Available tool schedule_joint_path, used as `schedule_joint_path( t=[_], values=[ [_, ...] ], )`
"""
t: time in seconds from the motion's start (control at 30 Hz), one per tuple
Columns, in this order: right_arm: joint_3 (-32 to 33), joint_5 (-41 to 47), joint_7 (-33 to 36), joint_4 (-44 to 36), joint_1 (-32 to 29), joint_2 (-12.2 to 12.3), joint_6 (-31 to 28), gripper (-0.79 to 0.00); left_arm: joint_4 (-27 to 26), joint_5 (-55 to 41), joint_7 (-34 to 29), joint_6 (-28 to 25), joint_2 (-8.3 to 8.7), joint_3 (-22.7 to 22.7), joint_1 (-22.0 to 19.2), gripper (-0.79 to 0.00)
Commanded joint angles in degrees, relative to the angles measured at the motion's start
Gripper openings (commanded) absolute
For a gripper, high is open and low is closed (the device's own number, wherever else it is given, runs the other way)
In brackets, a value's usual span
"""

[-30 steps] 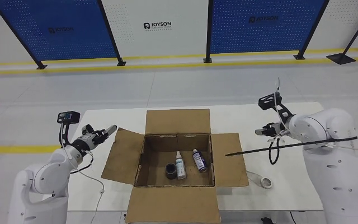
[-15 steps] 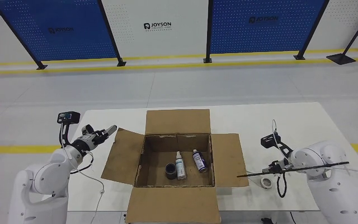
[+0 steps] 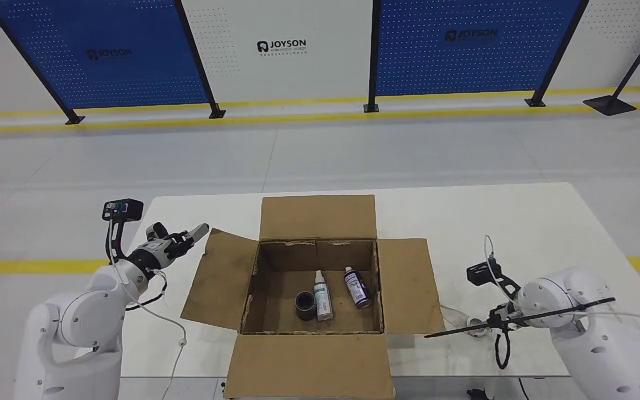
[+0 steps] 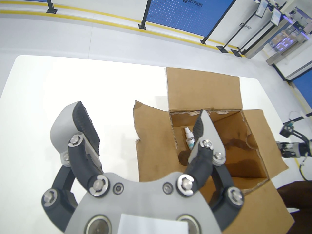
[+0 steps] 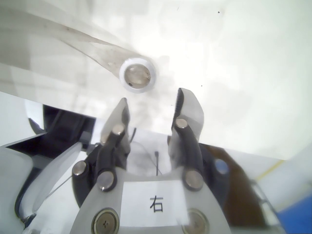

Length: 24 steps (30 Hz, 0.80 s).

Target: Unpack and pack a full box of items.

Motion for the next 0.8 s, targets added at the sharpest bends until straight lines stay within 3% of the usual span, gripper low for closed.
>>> schedule_joint_path(
  t=[0.0, 0.2, 0.77],
  values=[
    [-0.63, 0.43, 0.0, 0.05, 0.31, 0.47, 0.75, -0.468, 0.0, 0.0, 0.0, 0.0, 0.0, 0.0, 0.0, 0.0],
    [-1.76, 0.13, 0.0, 0.61, 1.23, 1.19, 3.77, -0.511, 0.0, 0.0, 0.0, 0.0, 0.0, 0.0, 0.0, 0.0],
    [-6.94, 0.46, -6.96, 7.75, 3.2, -0.41, 5.6, -0.533, 0.0, 0.0, 0.0, 0.0, 0.0, 0.0, 0.0, 0.0]
  ],
)
